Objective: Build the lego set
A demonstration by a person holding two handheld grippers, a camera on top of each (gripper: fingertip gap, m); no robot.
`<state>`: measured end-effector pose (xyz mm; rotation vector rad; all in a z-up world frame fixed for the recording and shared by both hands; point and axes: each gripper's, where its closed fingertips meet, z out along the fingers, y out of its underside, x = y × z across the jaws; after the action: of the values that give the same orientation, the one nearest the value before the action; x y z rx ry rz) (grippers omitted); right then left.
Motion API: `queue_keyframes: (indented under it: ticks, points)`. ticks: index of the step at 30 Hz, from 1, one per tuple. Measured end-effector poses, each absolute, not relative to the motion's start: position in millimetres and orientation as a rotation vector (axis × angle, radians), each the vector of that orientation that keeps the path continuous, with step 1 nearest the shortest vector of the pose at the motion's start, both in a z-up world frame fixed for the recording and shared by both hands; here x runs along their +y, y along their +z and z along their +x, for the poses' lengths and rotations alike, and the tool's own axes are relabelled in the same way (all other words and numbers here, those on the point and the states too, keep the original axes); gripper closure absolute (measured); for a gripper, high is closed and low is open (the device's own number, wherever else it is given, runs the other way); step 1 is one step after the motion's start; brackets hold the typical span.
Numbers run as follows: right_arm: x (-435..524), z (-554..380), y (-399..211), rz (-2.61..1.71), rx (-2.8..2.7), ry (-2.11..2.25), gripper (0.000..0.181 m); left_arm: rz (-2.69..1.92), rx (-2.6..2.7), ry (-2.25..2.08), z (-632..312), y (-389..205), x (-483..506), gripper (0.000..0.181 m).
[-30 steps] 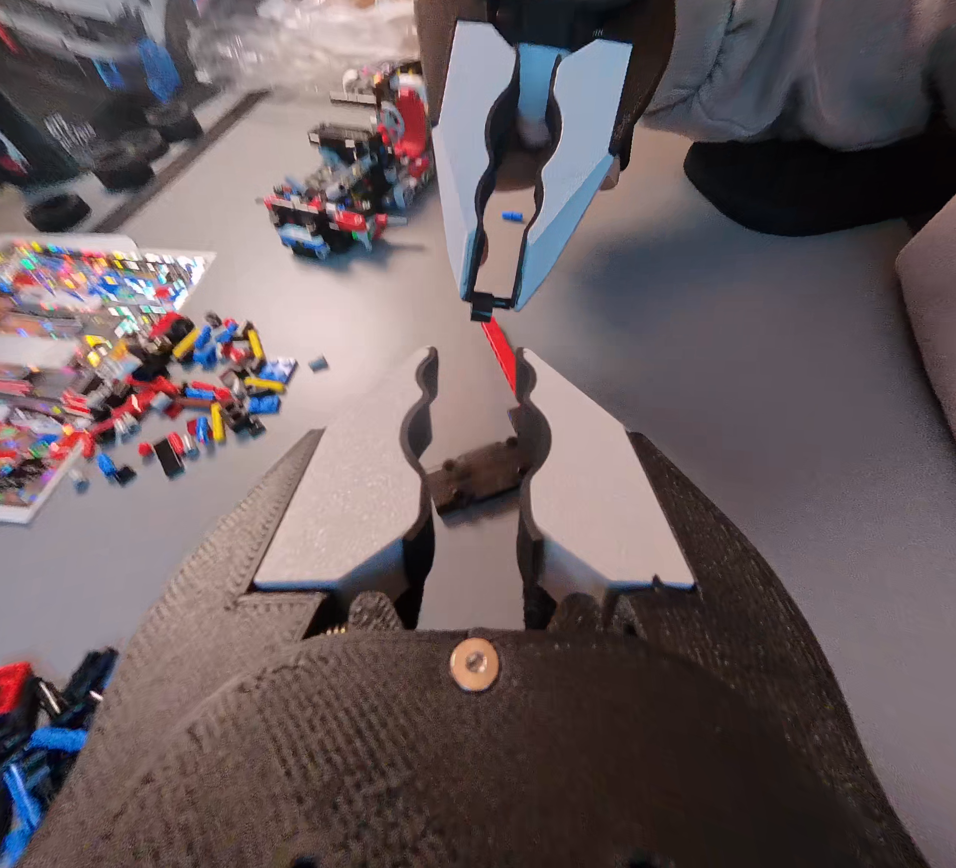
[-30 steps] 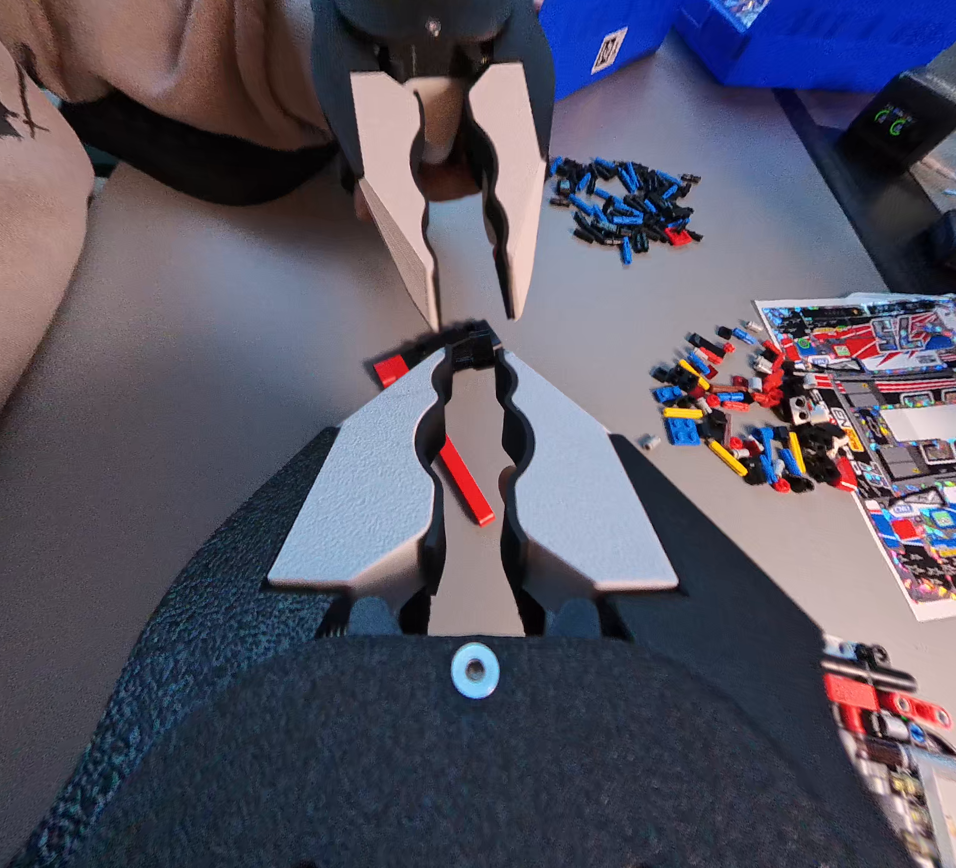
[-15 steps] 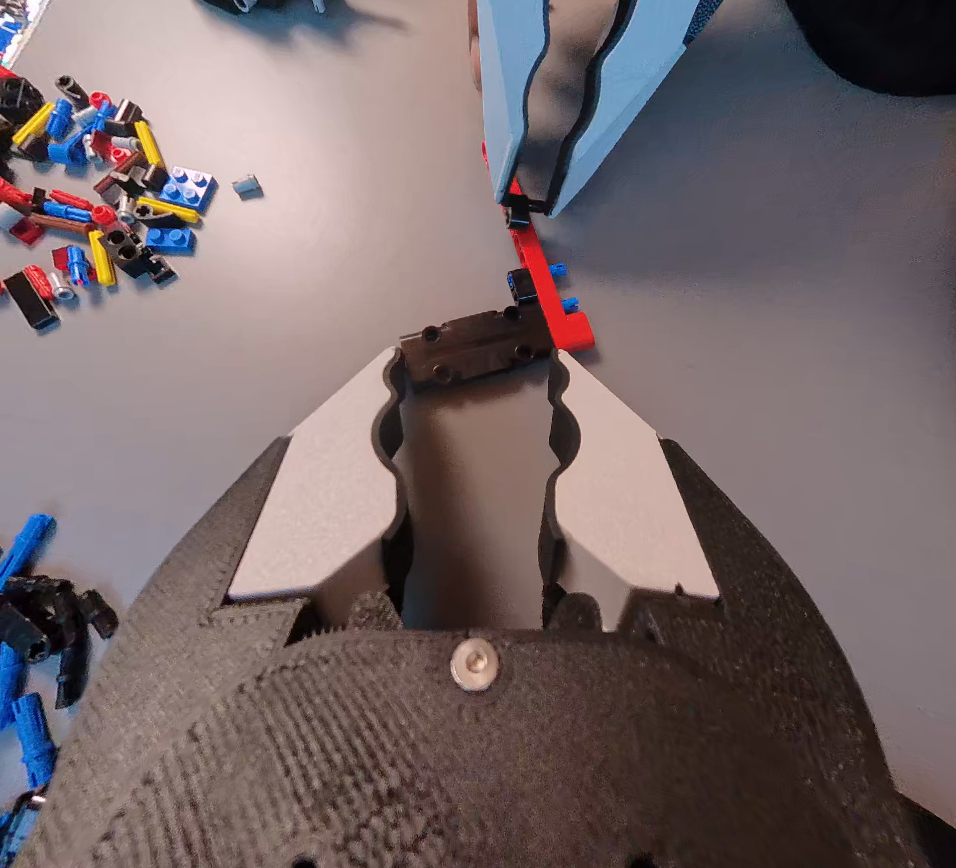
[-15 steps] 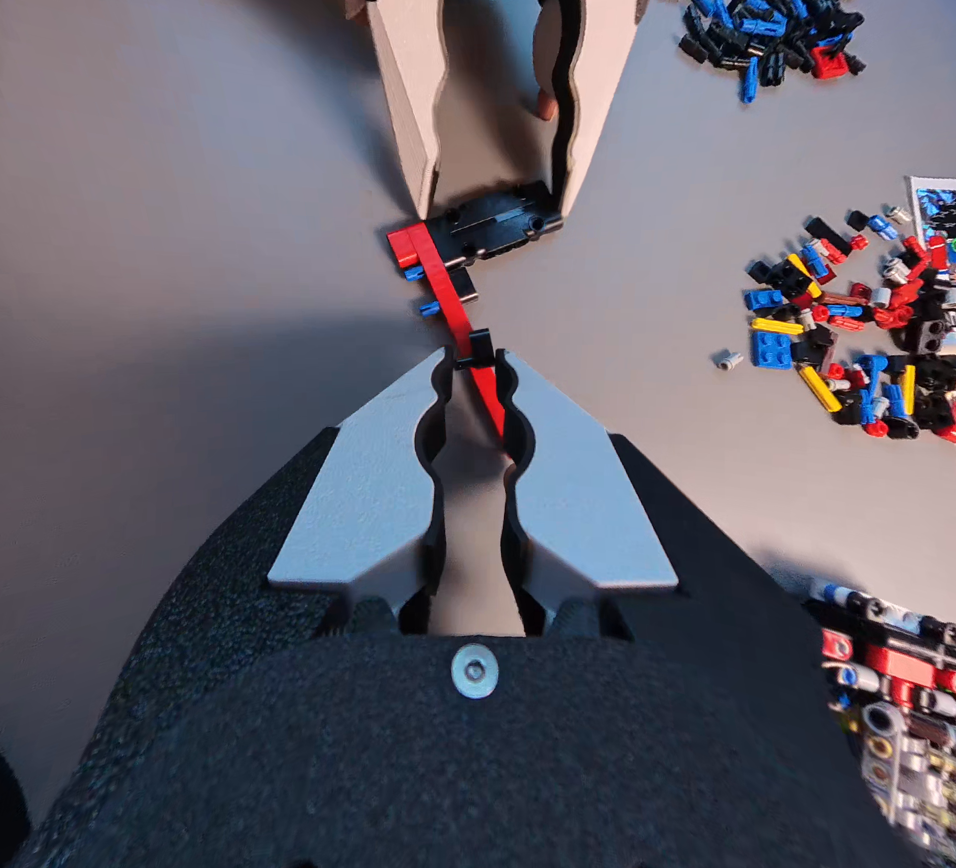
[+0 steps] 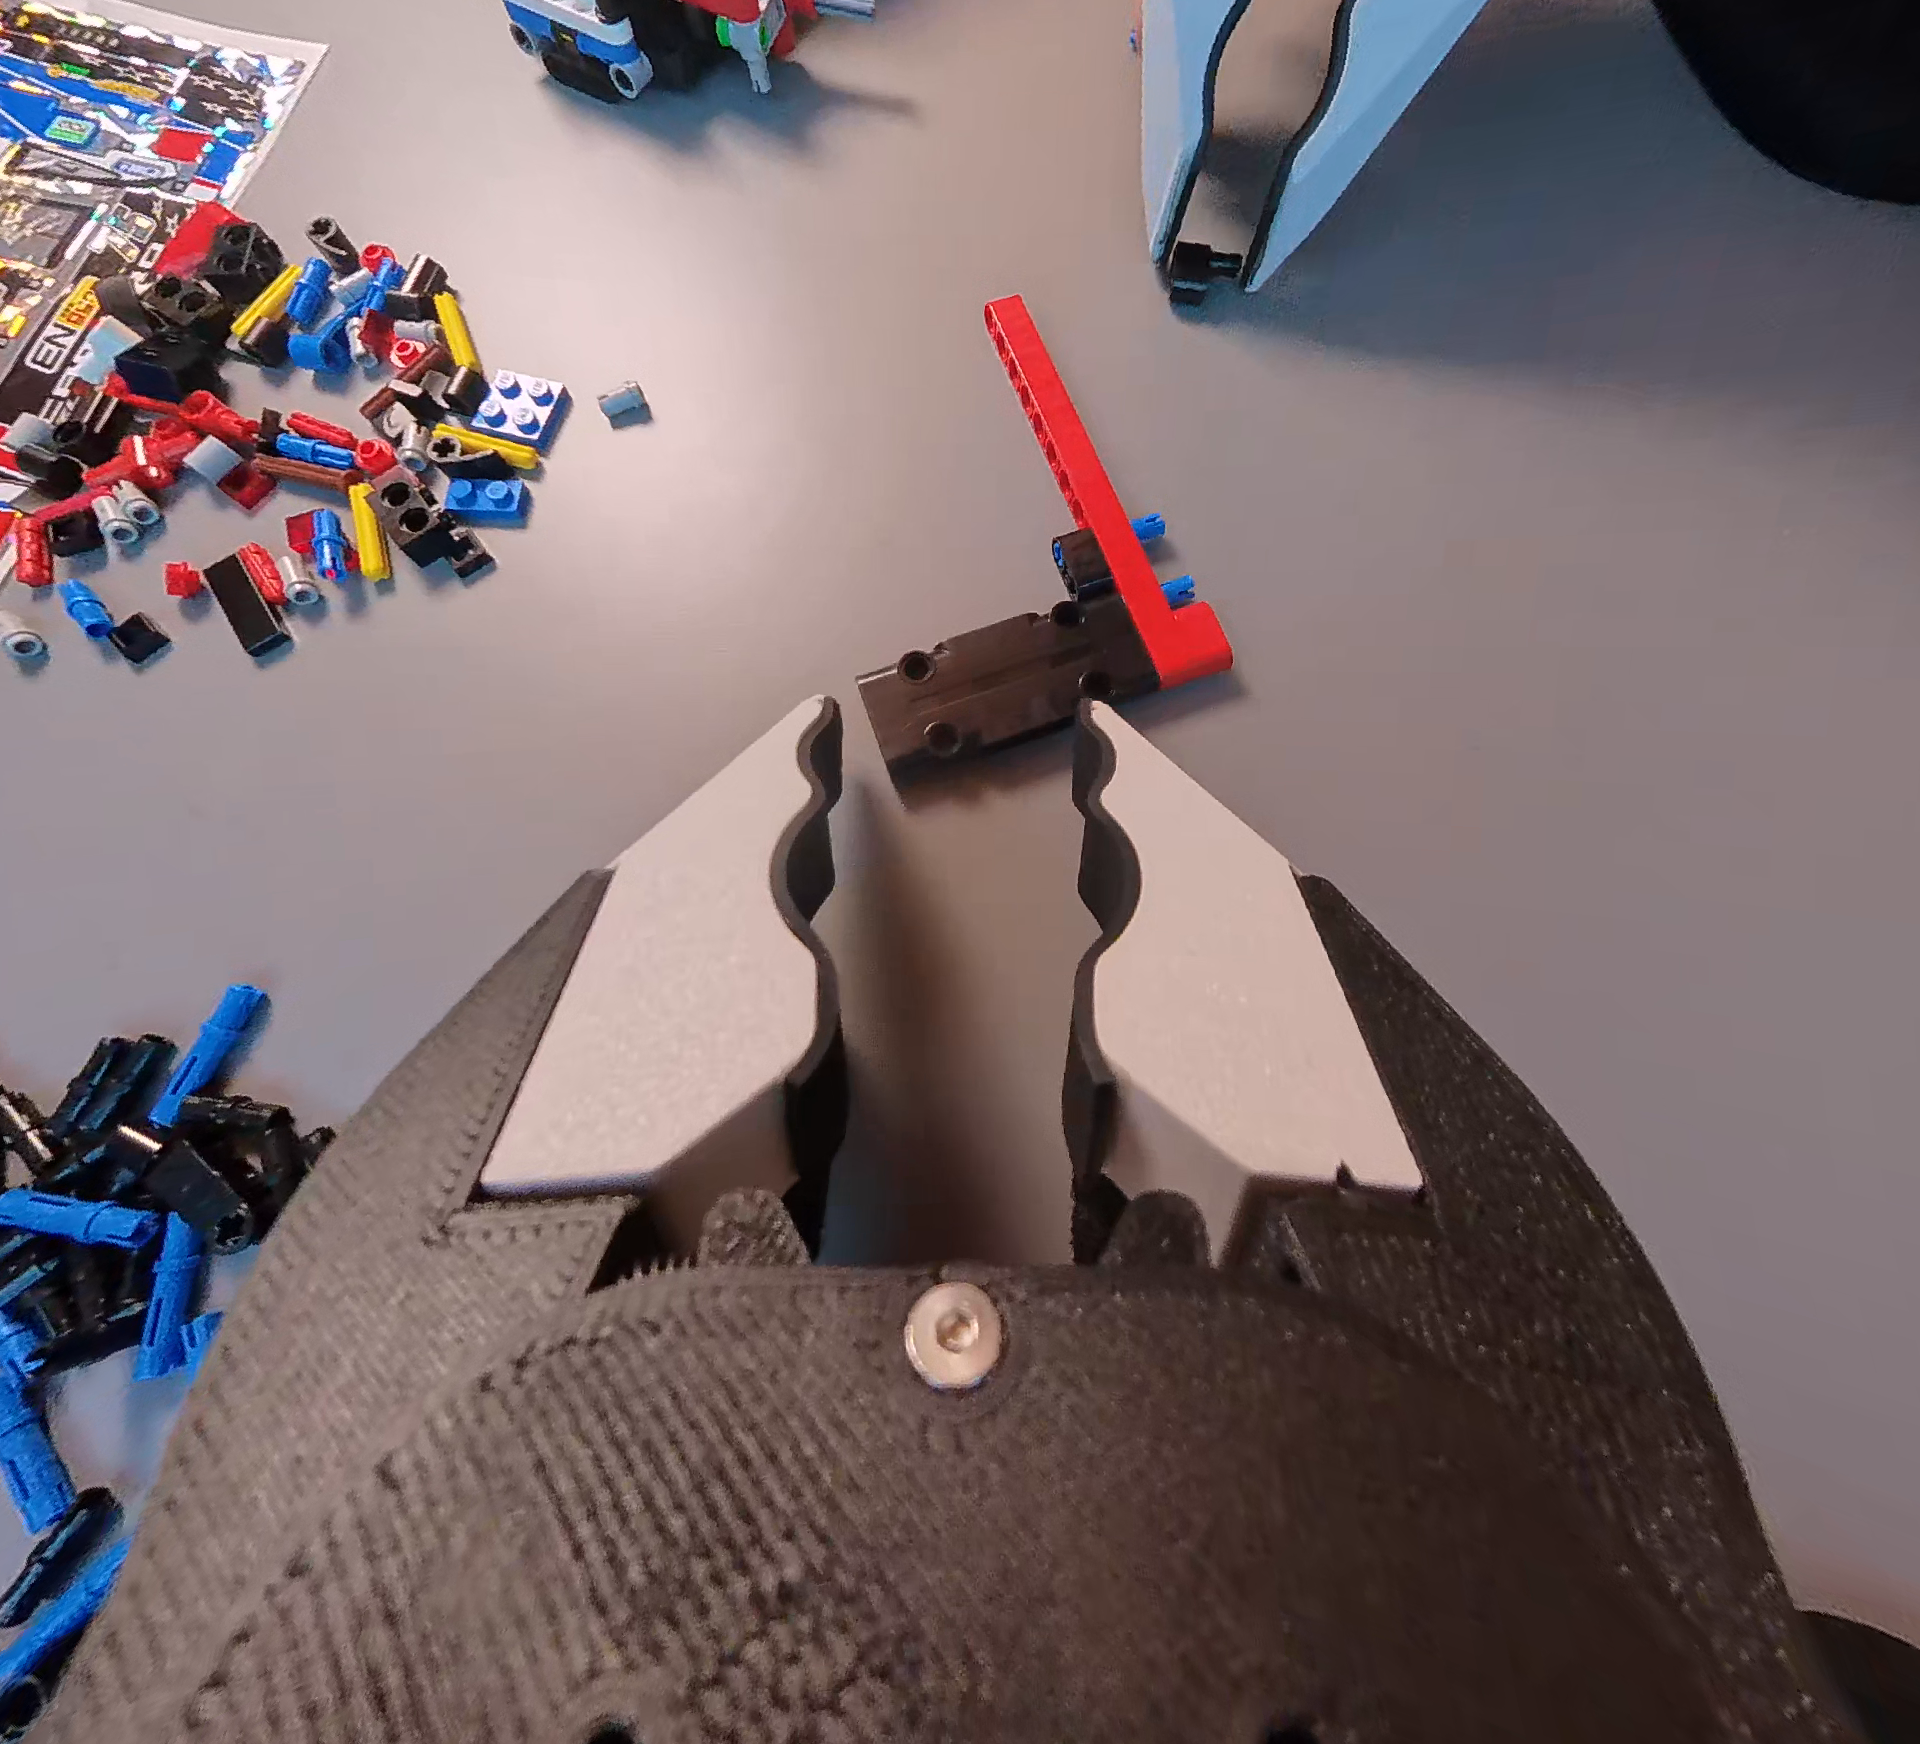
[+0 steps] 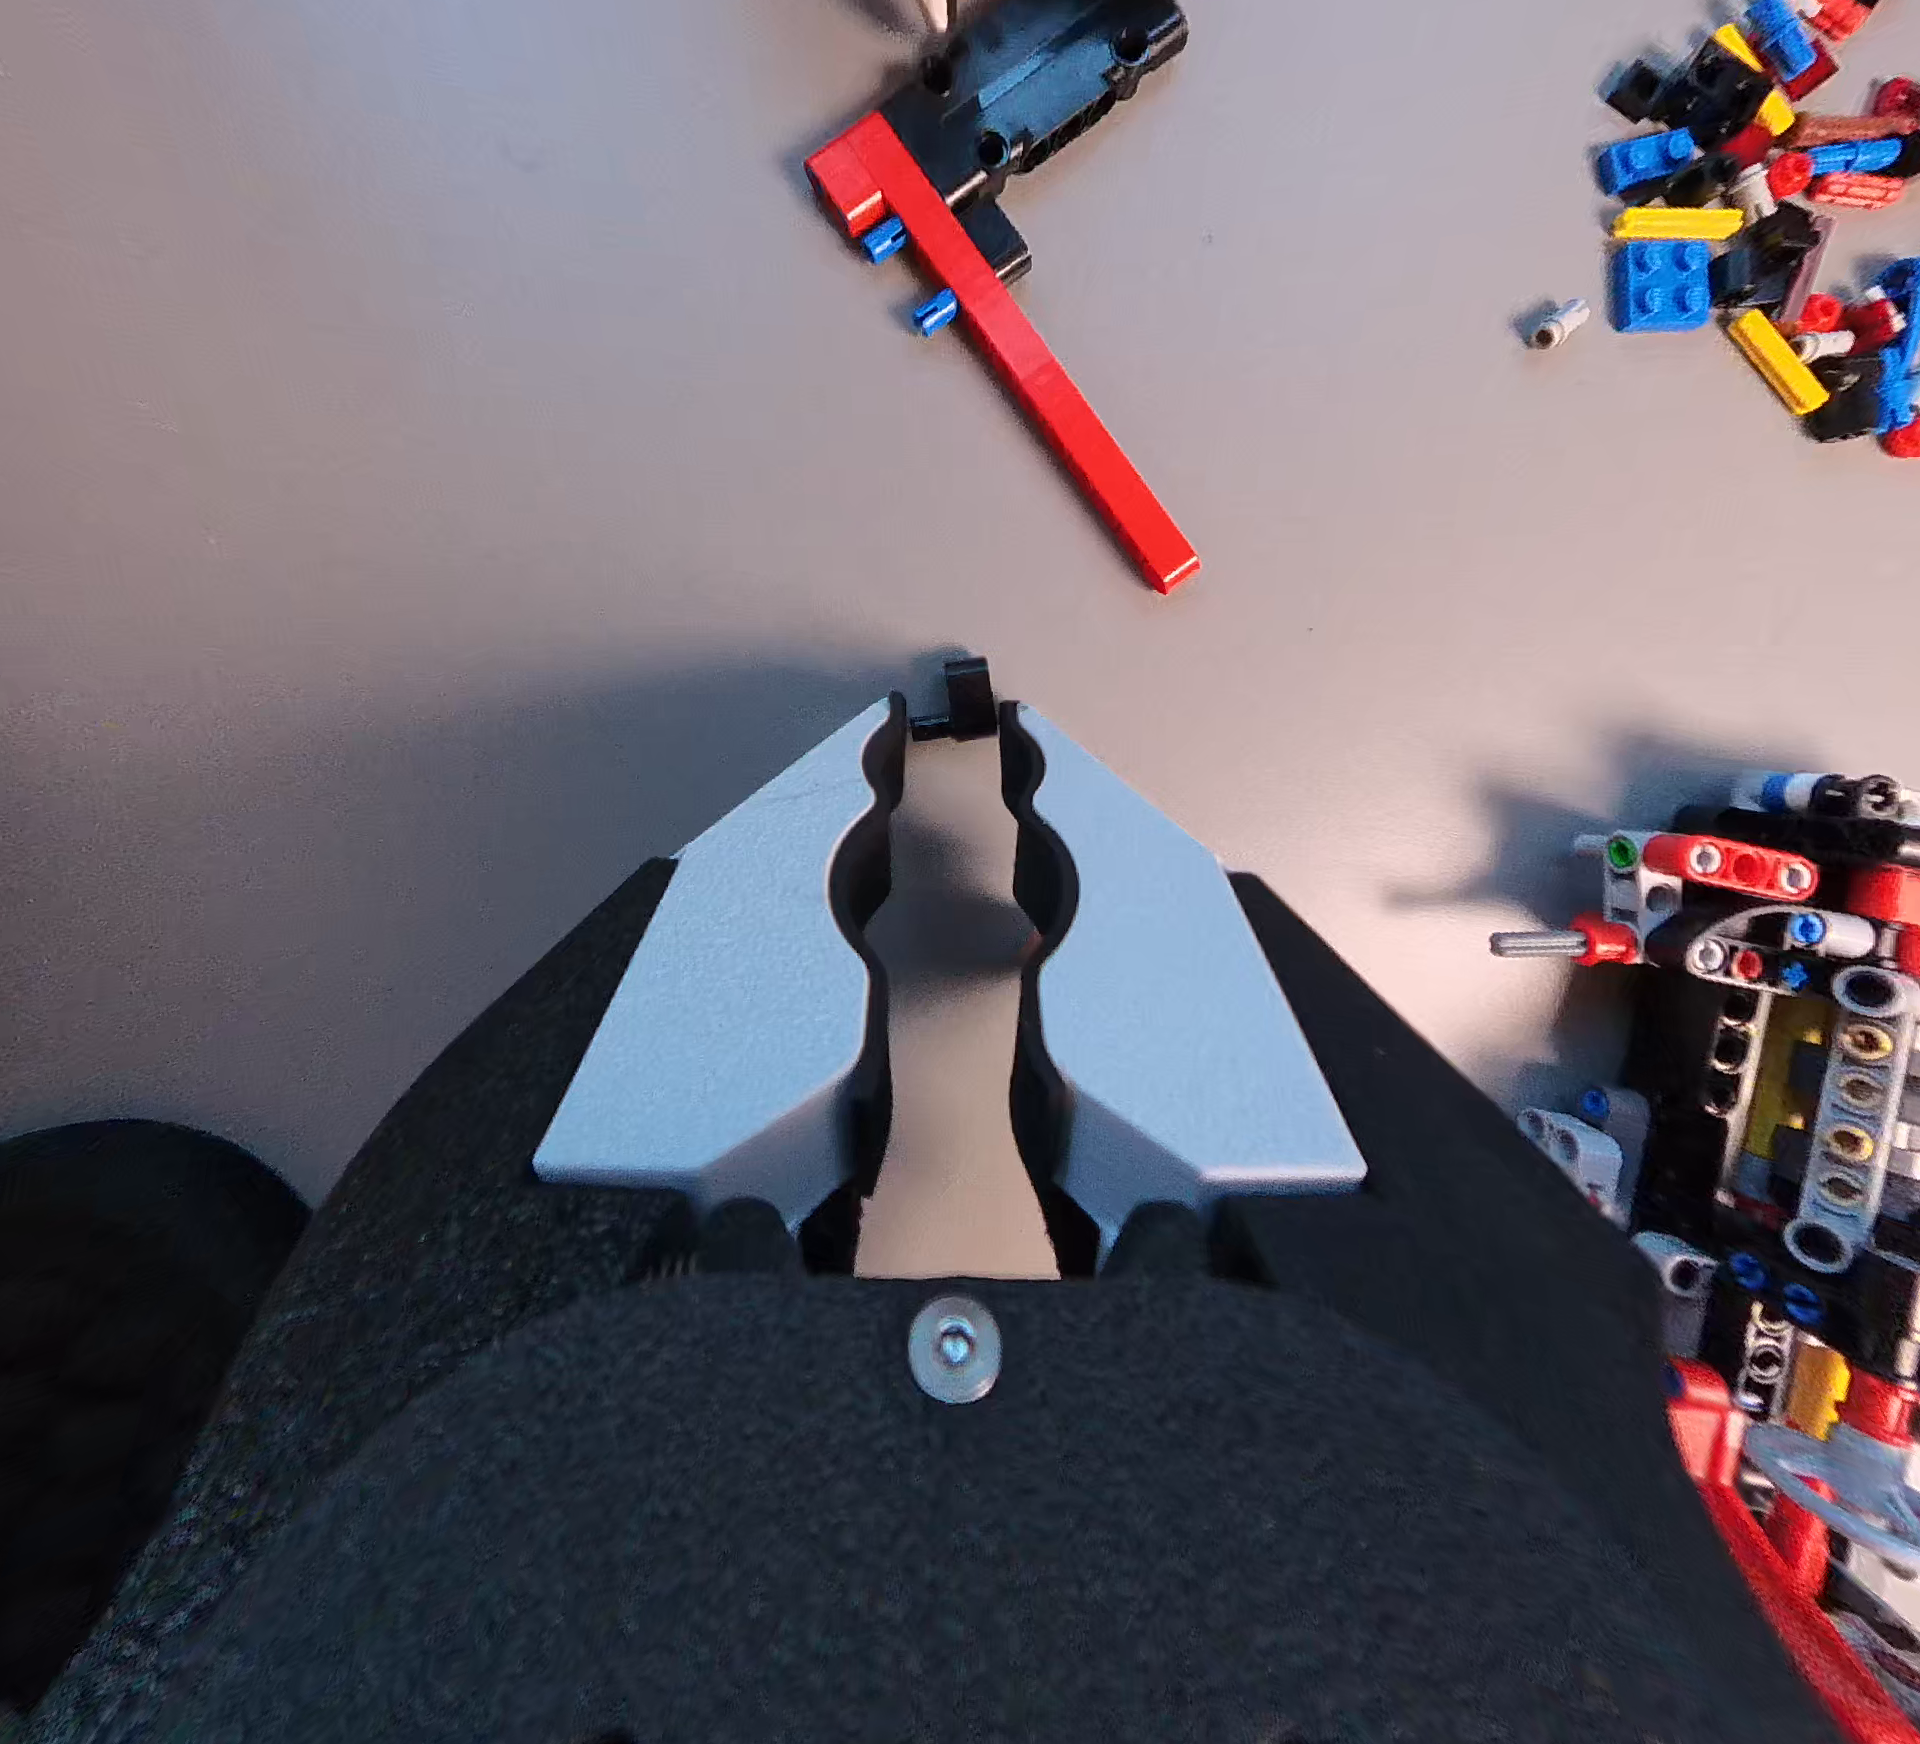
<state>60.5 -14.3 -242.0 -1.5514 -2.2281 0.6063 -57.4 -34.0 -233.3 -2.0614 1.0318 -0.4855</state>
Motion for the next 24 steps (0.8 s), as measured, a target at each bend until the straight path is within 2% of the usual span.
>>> queue_keyframes:
  ticks: [1, 3, 6, 10, 11, 13, 16, 24]
  points:
    - [-16, 61, -241, -1.559, -2.233, 0.622, 0.156, -2.061, 1.033, -0.491, -57, -233, -35, 0.138]
    - [-15, 59, -235, -1.557, -2.236, 0.635, 0.148, -2.061, 1.032, -0.497, -58, -231, -35, 0.138]
    - [-12, 35, -214, -1.481, -2.169, 0.711, 0.149, -2.053, 1.022, -0.529, -58, -227, -36, 0.138]
    - [0, 14, -237, -1.444, -2.268, 0.571, 0.149, -2.038, 0.975, -0.635, -55, -220, -39, 0.138]
    - [0, 10, -242, -1.444, -2.288, 0.573, 0.15, -2.033, 0.945, -0.68, -54, -216, -39, 0.138]
    - [-6, 6, -242, -1.438, -2.309, 0.631, 0.171, -2.012, 0.848, -0.774, -55, -205, -35, 0.138]
    - [-6, 8, -240, -1.393, -2.314, 0.578, 0.175, -2.005, 0.642, -0.919, -66, -190, -25, 0.137]
    - [-18, -11, -178, -0.924, -1.954, 0.439, 0.177, -1.967, 0.255, -1.248, -79, -181, -10, 0.127]
